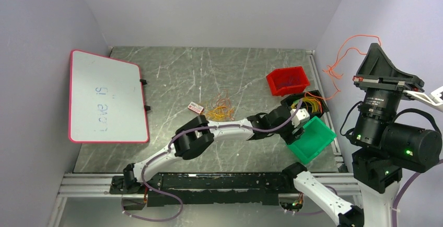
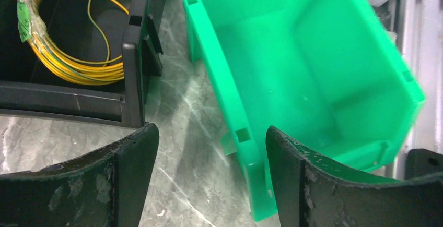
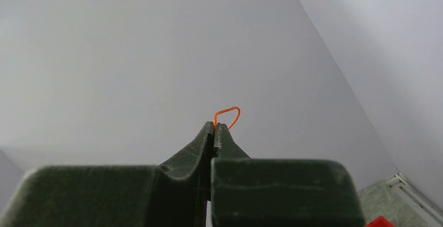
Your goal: Untangle the cables
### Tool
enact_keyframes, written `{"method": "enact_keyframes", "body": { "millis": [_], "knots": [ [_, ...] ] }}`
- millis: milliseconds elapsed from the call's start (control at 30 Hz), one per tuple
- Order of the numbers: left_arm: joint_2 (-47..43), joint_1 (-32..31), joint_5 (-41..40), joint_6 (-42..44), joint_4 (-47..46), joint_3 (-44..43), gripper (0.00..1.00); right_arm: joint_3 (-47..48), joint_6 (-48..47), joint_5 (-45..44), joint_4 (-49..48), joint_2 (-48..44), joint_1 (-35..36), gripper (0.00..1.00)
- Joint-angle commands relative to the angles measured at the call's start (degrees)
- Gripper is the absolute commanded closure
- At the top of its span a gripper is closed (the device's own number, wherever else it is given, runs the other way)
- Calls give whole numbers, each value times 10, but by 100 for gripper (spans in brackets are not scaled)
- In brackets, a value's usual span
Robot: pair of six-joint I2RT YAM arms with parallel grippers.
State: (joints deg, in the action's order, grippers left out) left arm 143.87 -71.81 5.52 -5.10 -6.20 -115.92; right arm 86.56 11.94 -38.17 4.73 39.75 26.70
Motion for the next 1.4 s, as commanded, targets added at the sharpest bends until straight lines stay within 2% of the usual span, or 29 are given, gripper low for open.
{"method": "enact_keyframes", "body": {
  "millis": [0, 267, 433, 800, 1100, 1367],
  "knots": [
    [17, -5, -33, 24, -7, -35, 23, -1, 2, 1, 11, 7, 0, 100],
    [46, -5, -92, 36, -2, -69, 48, -1, 11, 4, 26, 10, 0, 100],
    [56, 4, -109, 30, 5, -90, 57, -4, 26, 14, 41, 14, 0, 100],
    [63, 23, -145, 0, 32, -104, 64, -11, 38, 18, 53, 20, 0, 100],
    [54, 31, -180, -37, 43, -97, 82, -15, 47, 22, 61, 26, 0, 100],
    [39, 39, -197, -35, 39, -77, 84, -18, 50, 22, 63, 27, 0, 100]
  ]
}}
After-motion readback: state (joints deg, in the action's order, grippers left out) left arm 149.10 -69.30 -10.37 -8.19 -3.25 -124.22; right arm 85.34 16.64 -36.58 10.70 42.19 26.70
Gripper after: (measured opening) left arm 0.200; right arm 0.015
